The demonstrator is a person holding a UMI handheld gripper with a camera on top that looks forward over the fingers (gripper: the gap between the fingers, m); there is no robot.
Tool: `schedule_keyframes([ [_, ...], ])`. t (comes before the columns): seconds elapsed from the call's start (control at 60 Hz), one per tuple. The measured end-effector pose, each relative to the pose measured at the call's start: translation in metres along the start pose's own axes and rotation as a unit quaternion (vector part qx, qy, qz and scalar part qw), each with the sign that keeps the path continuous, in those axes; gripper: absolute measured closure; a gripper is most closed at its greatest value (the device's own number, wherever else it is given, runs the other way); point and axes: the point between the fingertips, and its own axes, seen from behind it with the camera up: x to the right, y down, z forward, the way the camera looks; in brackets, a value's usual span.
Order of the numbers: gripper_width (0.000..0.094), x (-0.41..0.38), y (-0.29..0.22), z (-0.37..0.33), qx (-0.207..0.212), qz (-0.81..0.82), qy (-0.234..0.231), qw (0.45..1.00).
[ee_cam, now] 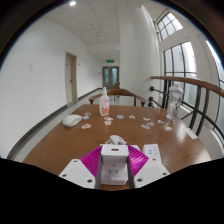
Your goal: Unplug charger
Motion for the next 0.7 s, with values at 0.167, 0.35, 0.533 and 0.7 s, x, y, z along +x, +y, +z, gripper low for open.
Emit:
schedule_keyframes([
  [0.167, 0.0727, -0.003, -0.001, 0.002, 0.003, 0.016, -0.021, 1.000],
  [0.35, 0.0758, -0.004, -0.007, -0.007, 0.012, 0.024, -0.041, 0.999],
  [0.533, 0.0759, 0.024, -0.132, -0.069, 0.148, -0.006, -0.002, 0.989],
  [0.7, 0.0761, 0.099, -0.131, -0.083, 0.120, -0.036, 0.060, 0.990],
])
